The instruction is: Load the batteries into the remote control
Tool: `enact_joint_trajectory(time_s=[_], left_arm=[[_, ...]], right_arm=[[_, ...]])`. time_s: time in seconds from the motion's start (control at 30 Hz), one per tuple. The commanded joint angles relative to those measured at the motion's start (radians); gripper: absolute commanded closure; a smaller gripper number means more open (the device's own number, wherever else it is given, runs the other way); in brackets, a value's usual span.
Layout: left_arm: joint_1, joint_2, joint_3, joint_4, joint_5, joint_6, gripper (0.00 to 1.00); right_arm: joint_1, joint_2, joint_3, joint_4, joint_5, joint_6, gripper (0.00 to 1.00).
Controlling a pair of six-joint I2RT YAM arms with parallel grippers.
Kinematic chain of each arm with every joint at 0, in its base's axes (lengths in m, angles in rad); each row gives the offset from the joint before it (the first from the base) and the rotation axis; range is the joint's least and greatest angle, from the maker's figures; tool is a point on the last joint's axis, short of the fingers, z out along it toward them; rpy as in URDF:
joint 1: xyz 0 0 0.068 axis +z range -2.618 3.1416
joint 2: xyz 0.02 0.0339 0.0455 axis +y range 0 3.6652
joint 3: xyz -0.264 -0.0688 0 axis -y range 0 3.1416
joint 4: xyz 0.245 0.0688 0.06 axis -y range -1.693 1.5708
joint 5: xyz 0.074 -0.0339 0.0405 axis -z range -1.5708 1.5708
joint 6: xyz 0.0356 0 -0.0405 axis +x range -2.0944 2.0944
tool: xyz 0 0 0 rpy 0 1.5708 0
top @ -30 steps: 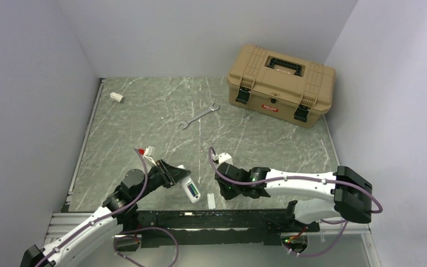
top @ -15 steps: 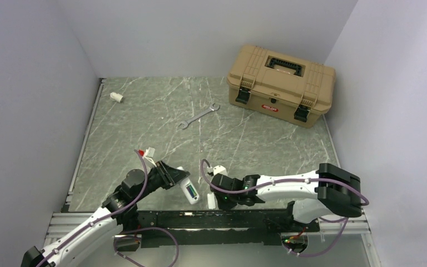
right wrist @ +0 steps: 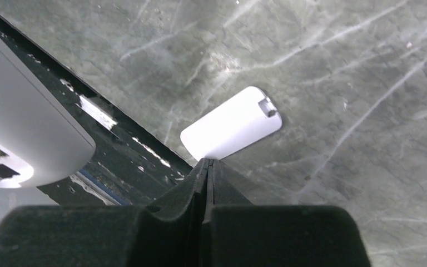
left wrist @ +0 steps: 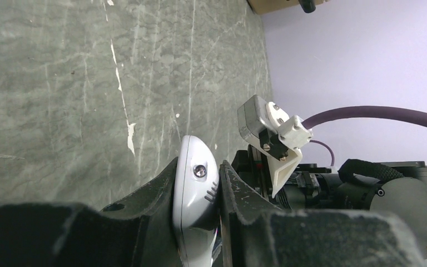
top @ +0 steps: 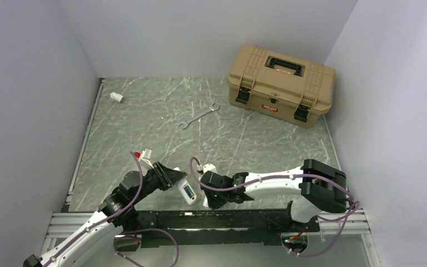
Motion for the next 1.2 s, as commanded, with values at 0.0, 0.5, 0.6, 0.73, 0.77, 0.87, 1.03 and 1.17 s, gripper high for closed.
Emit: enact_joint_trajectory(time_s=[0.0, 0.5, 0.6, 0.73, 0.77, 0.87, 1.03, 1.17], left_arm=[[-0.002, -0.056, 0.078, -0.089, -0.042, 0.036, 1.0], [-0.002, -0.154, 0.135, -0.242, -0.097, 0.057, 1.0], [-0.002, -0.148, 0.137, -0.238, -0.097, 0.061, 1.0], [-0.001, -0.136, 0.137, -0.23, -0.096, 0.062, 1.0], [-0.002, -0.134, 0.135, -0.227, -0.094, 0.063, 1.0], [-0.002, -0.132, 0.133, -0.222, -0.094, 0.062, 1.0], [-0.002, -0.135, 0.128, -0.223, -0.094, 0.059, 1.0], [-0.002, -0.142, 0.129, -0.238, -0.097, 0.062, 1.0]], right_arm=[[0.002, 0.049, 0.048, 0.008, 0.012, -0.031, 0.96], [-0.099, 0.146, 0.131, 0.0, 0.009, -0.09, 0.98], [-0.126, 0.152, 0.138, 0.009, -0.005, -0.105, 0.98], [-0.149, 0.172, 0.166, 0.004, -0.008, -0.117, 0.98], [-0.153, 0.176, 0.175, 0.0, -0.006, -0.118, 0.98], [-0.167, 0.194, 0.197, -0.003, -0.005, -0.124, 0.98], [-0.186, 0.233, 0.228, -0.01, -0.008, -0.126, 0.98], [-0.208, 0.246, 0.233, -0.014, 0.002, -0.121, 0.98]])
